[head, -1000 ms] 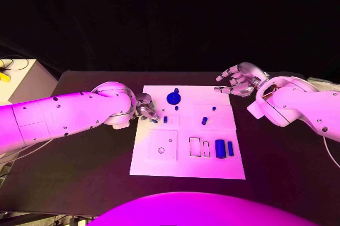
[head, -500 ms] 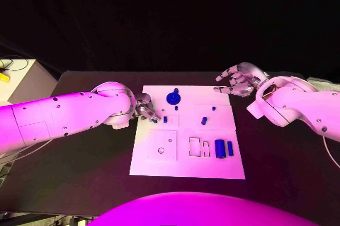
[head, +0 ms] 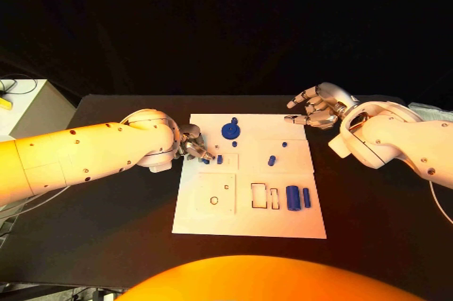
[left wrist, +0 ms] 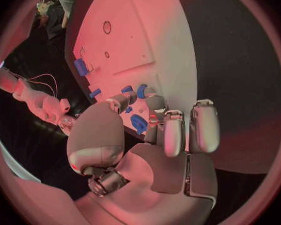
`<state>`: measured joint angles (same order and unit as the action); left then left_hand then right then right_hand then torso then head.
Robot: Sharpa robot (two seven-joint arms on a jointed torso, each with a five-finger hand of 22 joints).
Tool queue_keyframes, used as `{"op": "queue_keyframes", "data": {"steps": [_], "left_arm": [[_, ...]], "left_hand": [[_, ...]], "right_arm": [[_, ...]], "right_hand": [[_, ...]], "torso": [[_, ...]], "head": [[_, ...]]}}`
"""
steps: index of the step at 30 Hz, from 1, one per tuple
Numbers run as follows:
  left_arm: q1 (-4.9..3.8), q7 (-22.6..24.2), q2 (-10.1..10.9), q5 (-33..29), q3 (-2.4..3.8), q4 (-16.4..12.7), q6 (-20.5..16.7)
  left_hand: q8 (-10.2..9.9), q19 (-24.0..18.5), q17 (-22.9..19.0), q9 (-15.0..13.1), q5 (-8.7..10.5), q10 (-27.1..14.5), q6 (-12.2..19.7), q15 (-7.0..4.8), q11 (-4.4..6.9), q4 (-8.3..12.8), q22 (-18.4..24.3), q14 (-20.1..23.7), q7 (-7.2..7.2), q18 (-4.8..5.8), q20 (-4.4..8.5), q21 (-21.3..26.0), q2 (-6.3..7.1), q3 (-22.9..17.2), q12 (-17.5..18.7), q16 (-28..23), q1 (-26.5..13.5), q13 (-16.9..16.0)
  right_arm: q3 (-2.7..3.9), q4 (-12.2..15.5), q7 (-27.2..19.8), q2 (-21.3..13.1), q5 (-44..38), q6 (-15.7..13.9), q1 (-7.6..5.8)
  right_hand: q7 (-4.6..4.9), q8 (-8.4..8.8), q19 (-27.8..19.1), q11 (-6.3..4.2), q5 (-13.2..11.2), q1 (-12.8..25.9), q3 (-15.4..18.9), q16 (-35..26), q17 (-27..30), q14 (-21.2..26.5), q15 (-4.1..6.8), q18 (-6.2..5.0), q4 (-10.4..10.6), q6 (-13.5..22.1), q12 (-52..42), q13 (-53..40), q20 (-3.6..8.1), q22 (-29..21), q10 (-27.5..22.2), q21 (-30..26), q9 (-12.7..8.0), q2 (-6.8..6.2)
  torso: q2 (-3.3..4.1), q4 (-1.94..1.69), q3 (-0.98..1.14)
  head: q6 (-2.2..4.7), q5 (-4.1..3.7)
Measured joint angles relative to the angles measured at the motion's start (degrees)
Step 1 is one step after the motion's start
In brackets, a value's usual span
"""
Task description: Assemble the parts on the task board
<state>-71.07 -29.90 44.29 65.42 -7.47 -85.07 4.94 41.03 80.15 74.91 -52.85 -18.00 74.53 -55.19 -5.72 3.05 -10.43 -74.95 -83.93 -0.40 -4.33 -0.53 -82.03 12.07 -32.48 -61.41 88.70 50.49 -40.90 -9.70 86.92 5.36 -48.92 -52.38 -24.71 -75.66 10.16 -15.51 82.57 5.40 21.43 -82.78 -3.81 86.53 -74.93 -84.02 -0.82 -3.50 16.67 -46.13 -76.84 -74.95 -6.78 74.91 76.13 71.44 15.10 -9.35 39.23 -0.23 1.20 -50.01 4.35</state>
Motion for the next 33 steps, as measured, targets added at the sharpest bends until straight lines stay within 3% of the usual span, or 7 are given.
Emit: {"op": "queue_keyframes", "data": {"steps": [8, 17, 33], "left_arm": [[0.02, -0.07, 0.10, -0.19, -0.01, -0.22, -0.24], [0.05, -0.09, 0.21, -0.35, -0.01, -0.66, -0.50], [0.06, -0.10, 0.83, -0.42, 0.09, -0.95, -0.88]], "left_hand": [[-0.01, 0.00, 0.00, 0.00, 0.00, 0.00, 0.00, 0.00, 0.00, 0.16, 0.00, 0.00, 0.00, 0.00, 0.00, 0.00, 0.14, 0.15, 0.00, 0.23, 0.32, -0.06], [-0.01, 0.00, 0.00, 0.00, 0.00, 0.00, 0.01, 0.00, 0.00, -0.01, 0.00, 0.00, 0.00, 0.00, 0.00, 0.00, -0.64, 0.32, 0.00, 0.22, 1.51, -0.11], [-0.25, 0.00, 0.00, 0.05, 0.00, 0.00, 0.01, 0.00, 0.00, -0.25, 0.01, 0.00, 0.01, 0.00, 0.00, 0.22, -0.35, 1.03, 0.01, 0.22, 1.79, -0.01]], "right_arm": [[0.00, -0.05, 0.00, 0.03, 0.00, 0.03, 0.06], [0.00, -0.07, -0.01, 0.04, 0.00, 0.08, 0.15], [0.00, -0.14, -0.01, 0.06, 0.00, 0.14, 0.31]], "right_hand": [[0.00, 0.00, 0.00, 0.00, 0.00, 0.53, 0.00, 0.00, 0.00, 0.00, 0.00, 0.00, 0.00, 0.00, 0.00, 0.00, 0.00, 0.00, 0.00, 0.00, 0.00, 0.08], [0.00, 0.00, 0.00, 0.00, 0.00, 0.53, 0.00, 0.00, 0.01, 0.00, 0.00, 0.00, 0.00, 0.00, 0.00, 0.01, 0.00, -0.01, 0.00, 0.00, 0.00, 0.08], [0.00, 0.00, 0.00, 0.00, 0.00, 0.52, 0.00, 0.00, 0.01, 0.00, 0.00, -0.01, 0.00, 0.00, 0.00, 0.02, 0.00, 0.04, 0.00, 0.00, 0.00, 0.08]], "torso": [[0.00, 0.00, -0.01], [0.00, 0.03, -0.03], [-0.01, 0.01, 0.03]], "head": [[0.00, -0.04], [0.00, -0.06], [0.00, -0.24]]}}
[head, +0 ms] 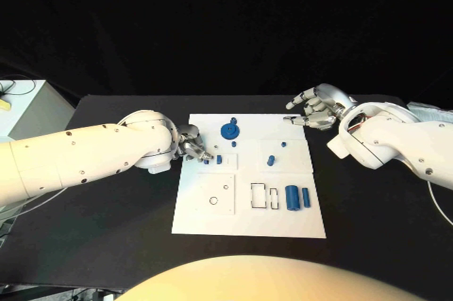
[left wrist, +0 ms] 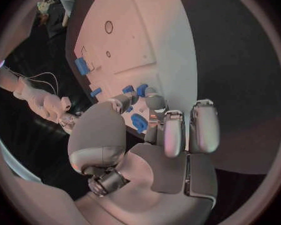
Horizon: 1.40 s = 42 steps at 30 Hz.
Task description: Assemble the parts on the task board
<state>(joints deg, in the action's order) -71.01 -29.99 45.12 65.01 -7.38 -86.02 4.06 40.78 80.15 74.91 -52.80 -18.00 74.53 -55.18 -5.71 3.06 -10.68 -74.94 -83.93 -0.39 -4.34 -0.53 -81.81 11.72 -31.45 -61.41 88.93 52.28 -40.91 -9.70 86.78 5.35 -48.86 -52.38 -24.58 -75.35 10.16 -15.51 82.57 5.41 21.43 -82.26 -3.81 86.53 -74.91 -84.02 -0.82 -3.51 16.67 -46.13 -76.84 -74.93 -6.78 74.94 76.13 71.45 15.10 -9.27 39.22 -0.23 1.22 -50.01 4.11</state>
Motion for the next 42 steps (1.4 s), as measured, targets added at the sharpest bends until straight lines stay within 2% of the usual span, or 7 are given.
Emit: {"op": "queue_keyframes", "data": {"steps": [5, 11, 20, 22, 26, 31, 42], "left_arm": [[0.01, 0.00, 0.61, -0.03, 0.61, -0.65, -0.05], [-0.01, 0.00, 1.07, -0.12, 1.52, -1.25, -0.08], [-0.02, 0.03, 1.29, -1.47, 1.84, -1.62, -0.17], [-0.02, 0.06, 1.40, -1.84, 1.86, -1.73, -0.20], [-0.01, 0.19, 1.94, -2.73, 1.88, -2.06, -0.35], [-0.01, 0.33, 2.65, -3.67, 1.88, -2.47, -0.91], [0.49, 0.70, 2.70, -4.45, 1.59, -2.67, -2.84]], "left_hand": [[0.00, 0.00, 0.00, 0.06, 0.00, 0.00, 0.00, 0.00, 0.00, -1.43, 0.08, 0.00, 0.00, 0.00, 0.00, 0.00, 0.04, 1.75, 0.00, 0.00, 0.04, 0.15], [0.00, 0.00, 0.00, 0.06, 0.00, 0.00, 0.00, 0.00, 0.00, -1.65, 0.09, 0.00, 0.00, 0.00, 0.00, 0.00, 0.04, 1.97, 0.00, 0.00, 0.04, 0.19], [0.00, 0.00, 0.00, 0.06, 0.00, -0.41, 0.00, 0.00, -0.01, -1.96, 0.26, 0.00, 0.00, 0.00, 0.00, 0.22, 0.05, 2.30, 0.00, 0.00, 0.05, 0.38], [0.00, 0.00, 0.00, 0.06, 0.00, -0.42, 0.00, 0.00, 0.01, -1.76, 0.48, 0.00, 0.00, 0.00, 0.00, 0.22, 0.67, 2.68, 0.00, 0.00, 0.67, 0.57], [-1.46, -0.95, 0.00, 0.58, 0.00, -2.07, 1.06, 0.00, -0.39, -1.66, 1.93, 0.00, -0.78, 0.00, -0.25, 1.41, 0.31, 3.08, 1.37, -0.60, 4.45, 2.60], [-5.63, -2.10, 0.00, 3.90, 0.00, -3.82, 3.01, 0.75, -1.55, -2.70, 3.60, -0.08, -2.20, 0.00, -0.84, 2.55, 0.26, 4.12, 3.05, -1.05, 7.06, 5.15], [-8.08, -2.48, 0.00, 6.12, -0.21, -4.51, 3.69, 1.13, -2.24, -3.47, 4.00, -0.11, -2.88, 0.00, -1.22, 2.88, 0.43, 4.89, 3.51, -1.17, 8.86, 6.07]], "right_arm": [[0.00, -0.06, 0.00, 0.02, 0.00, 0.00, 0.05], [0.00, -0.07, -0.01, 0.04, 0.00, 0.01, 0.14], [0.00, -0.09, -0.02, 0.06, 0.01, 0.03, 0.21], [0.00, -0.09, -0.02, 0.06, 0.01, 0.03, 0.22], [0.00, -0.09, -0.03, 0.05, 0.01, 0.04, 0.25], [0.00, -0.08, -0.03, -0.04, 0.01, 0.05, 0.26], [0.00, -0.06, -0.02, -0.05, 0.01, 0.06, 0.27]], "right_hand": [[0.00, 0.00, 0.00, 0.00, 0.00, 0.00, 0.00, 0.00, 0.00, 0.00, 0.00, 0.01, 0.00, 0.00, 0.00, 0.00, 0.00, 0.00, 0.00, 0.00, 0.00, 0.00], [0.00, 0.00, 0.00, 0.00, 0.00, 0.00, 0.00, 0.00, 0.00, 0.00, 0.00, 0.00, 0.00, 0.00, 0.00, 0.01, 0.00, -0.01, 0.00, 0.00, 0.00, 0.00], [0.00, 0.00, 0.00, 0.00, 0.00, 0.00, 0.00, 0.00, 0.00, 0.00, 0.00, 0.00, 0.00, 0.00, 0.00, 0.01, 0.00, -0.01, 0.00, 0.00, 0.01, 0.00], [0.00, 0.00, 0.00, 0.00, 0.00, 0.00, -0.12, 0.00, 0.00, 0.00, 0.00, 0.00, -0.12, 0.00, 0.00, 0.01, 0.00, -0.01, 0.00, 0.00, -0.04, 0.00], [0.00, 0.00, 0.00, 0.00, 0.00, 0.00, -0.40, 0.00, 0.00, 0.00, 0.00, 0.00, -0.08, 0.00, 0.00, 0.01, 0.00, -0.02, 0.00, 0.00, -0.10, 0.00], [0.00, 0.00, 0.00, 0.00, 0.00, 0.00, -0.40, 0.00, 0.01, 0.00, 0.00, 0.00, -0.08, 0.00, 0.00, 0.02, 0.00, -0.02, 0.00, 0.00, -0.10, 0.00], [0.00, 0.00, 0.00, 0.00, 0.00, 0.00, -0.40, 0.00, 0.01, 0.00, 0.00, 0.00, -0.08, 0.00, 0.00, 0.02, 0.00, -0.03, 0.00, 0.00, -0.09, 0.00]], "torso": [[-0.01, 0.01, 0.01], [-0.02, 0.02, -0.01], [-0.02, 0.00, -0.03], [-0.01, 0.01, -0.03], [0.01, 0.02, -0.03], [0.01, -0.02, -0.03], [0.01, -0.05, -0.07]], "head": [[0.00, -0.09], [0.00, -0.12], [0.00, -0.13], [0.00, -0.15], [0.00, -0.18], [0.00, -0.26], [0.00, -0.21]]}}
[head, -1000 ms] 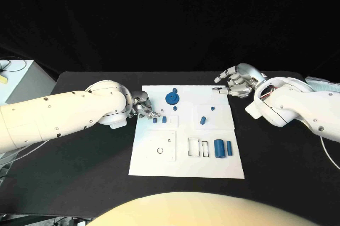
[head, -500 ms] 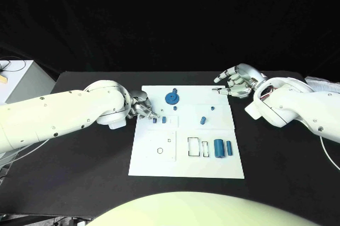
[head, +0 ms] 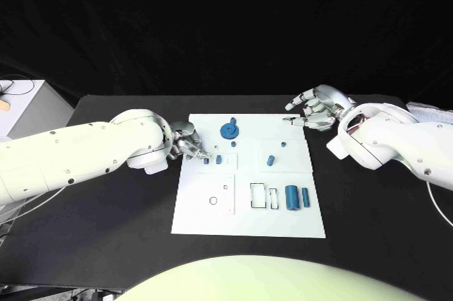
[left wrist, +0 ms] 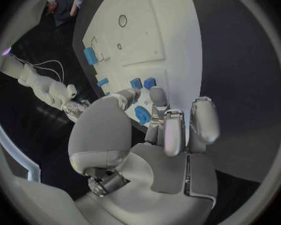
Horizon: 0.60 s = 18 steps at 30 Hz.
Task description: Assemble the parts on the task board
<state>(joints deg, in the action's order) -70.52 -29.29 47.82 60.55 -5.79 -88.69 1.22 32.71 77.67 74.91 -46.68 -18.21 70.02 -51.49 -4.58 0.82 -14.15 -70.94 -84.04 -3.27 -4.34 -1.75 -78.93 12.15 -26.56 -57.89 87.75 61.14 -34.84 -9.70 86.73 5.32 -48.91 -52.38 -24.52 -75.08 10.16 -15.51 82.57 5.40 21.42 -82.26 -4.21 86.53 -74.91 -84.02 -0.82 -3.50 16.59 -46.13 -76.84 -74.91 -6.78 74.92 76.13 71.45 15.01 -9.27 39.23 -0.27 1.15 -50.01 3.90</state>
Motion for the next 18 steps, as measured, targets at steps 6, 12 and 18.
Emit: {"op": "queue_keyframes", "data": {"steps": [6, 12, 18], "left_arm": [[0.59, 0.11, -0.40, 0.00, -0.08, 0.15, -0.72], [0.73, 0.15, -0.86, 0.00, -0.15, 0.59, -0.61], [0.84, 0.15, -1.13, 0.09, -0.23, 1.14, -0.25]], "left_hand": [[-0.24, 0.00, 0.00, 0.56, 0.00, 0.00, -0.22, 0.26, 0.00, -0.57, 0.00, 0.14, -0.22, 0.00, 0.00, 0.00, 0.00, 0.57, 0.00, 0.00, 0.00, 0.02], [-0.24, 0.23, 0.00, 0.92, 0.00, 0.01, -0.87, 0.41, 0.00, -1.34, -0.17, 0.00, -0.36, 0.00, -0.22, 0.00, 0.00, 1.34, 0.00, 0.00, 0.00, -0.33], [-0.24, 0.22, 0.00, 1.00, 0.00, 0.01, -1.04, 0.40, 0.00, -1.58, -0.17, 0.00, -0.19, 0.00, -0.22, 0.00, 0.00, 1.58, 0.00, 0.00, 0.00, -0.32]], "right_arm": [[0.00, 0.04, 0.00, -0.06, 0.00, 0.00, 0.01], [0.00, 0.06, 0.01, -0.12, 0.00, 0.01, 0.02], [0.00, 0.07, 0.01, -0.15, 0.00, 0.02, 0.01]], "right_hand": [[0.00, 0.00, 0.00, 0.00, 0.00, 0.00, 0.00, 0.00, 0.00, 0.00, 0.00, 0.00, 0.00, 0.00, 0.00, 0.00, 0.00, 0.00, 0.00, 0.00, 0.00, 0.00], [0.00, 0.00, 0.00, 0.00, 0.00, 0.00, 0.00, 0.00, 0.00, 0.00, 0.00, 0.00, 0.00, 0.00, 0.00, 0.00, 0.00, 0.00, 0.00, 0.00, 0.00, 0.00], [0.00, 0.00, 0.00, 0.00, 0.00, 0.00, 0.00, 0.00, 0.00, 0.00, 0.00, 0.00, 0.00, 0.00, 0.00, 0.01, 0.00, -0.01, 0.00, 0.00, 0.01, 0.00]], "torso": [[0.03, 0.02, -0.03], [0.04, 0.04, 0.00], [0.02, 0.04, 0.04]], "head": [[0.00, -0.01], [0.00, -0.01], [0.00, -0.02]]}}
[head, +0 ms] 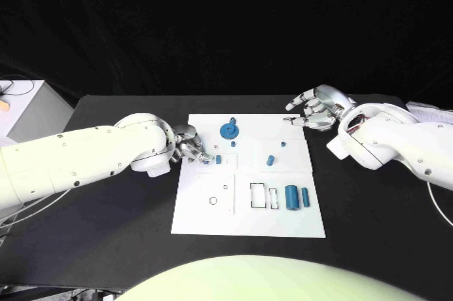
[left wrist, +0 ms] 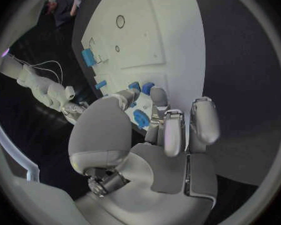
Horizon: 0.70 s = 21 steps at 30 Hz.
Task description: Assemble the parts on the task board
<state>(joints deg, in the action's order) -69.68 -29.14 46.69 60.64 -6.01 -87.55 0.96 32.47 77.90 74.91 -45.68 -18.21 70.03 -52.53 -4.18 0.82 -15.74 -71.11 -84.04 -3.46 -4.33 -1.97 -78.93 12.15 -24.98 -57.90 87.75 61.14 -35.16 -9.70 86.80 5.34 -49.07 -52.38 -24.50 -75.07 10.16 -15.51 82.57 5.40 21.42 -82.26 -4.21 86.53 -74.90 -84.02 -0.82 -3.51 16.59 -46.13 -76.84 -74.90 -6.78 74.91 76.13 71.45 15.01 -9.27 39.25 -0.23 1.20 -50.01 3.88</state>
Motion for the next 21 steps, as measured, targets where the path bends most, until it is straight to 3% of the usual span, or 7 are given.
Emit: {"op": "queue_keyframes", "data": {"steps": [17, 21], "left_arm": [[0.04, -0.03, -0.25, 0.17, 0.03, 0.25, 1.45], [0.03, -0.04, -0.26, 0.20, 0.03, 0.25, 1.72]], "left_hand": [[0.01, 0.00, 0.00, 0.61, 0.00, 0.19, -0.72, 0.00, 0.19, 0.03, -0.29, 0.00, 0.30, 0.00, 0.01, 0.00, -0.81, -0.03, -0.23, 0.00, 3.59, -0.28], [0.01, 0.00, 0.00, 0.85, 0.01, 0.22, -0.92, 0.00, 0.22, 0.82, -0.37, 0.00, 0.51, 0.00, 0.01, 0.00, -1.40, -0.82, -0.23, 0.00, 5.25, -0.28]], "right_arm": [[0.00, -0.01, 0.00, -0.04, 0.00, 0.05, 0.00], [0.00, -0.02, 0.00, -0.03, 0.00, 0.07, 0.00]], "right_hand": [[0.00, -0.24, 0.00, 0.00, 0.00, 0.00, 0.00, 0.00, 0.00, 0.00, 0.00, 0.00, 0.00, 0.00, 0.00, -0.04, 0.00, 0.00, 0.00, 0.00, -0.06, 0.00], [0.00, -0.24, 0.00, 0.00, 0.00, 0.00, 0.00, 0.00, 0.00, 0.00, 0.00, 0.00, 0.00, 0.00, 0.00, -0.04, 0.00, 0.00, 0.00, 0.00, -0.06, 0.00]], "torso": [[-0.02, 0.03, 0.03], [-0.02, 0.03, 0.02]], "head": [[0.00, -0.11], [0.00, -0.12]]}}
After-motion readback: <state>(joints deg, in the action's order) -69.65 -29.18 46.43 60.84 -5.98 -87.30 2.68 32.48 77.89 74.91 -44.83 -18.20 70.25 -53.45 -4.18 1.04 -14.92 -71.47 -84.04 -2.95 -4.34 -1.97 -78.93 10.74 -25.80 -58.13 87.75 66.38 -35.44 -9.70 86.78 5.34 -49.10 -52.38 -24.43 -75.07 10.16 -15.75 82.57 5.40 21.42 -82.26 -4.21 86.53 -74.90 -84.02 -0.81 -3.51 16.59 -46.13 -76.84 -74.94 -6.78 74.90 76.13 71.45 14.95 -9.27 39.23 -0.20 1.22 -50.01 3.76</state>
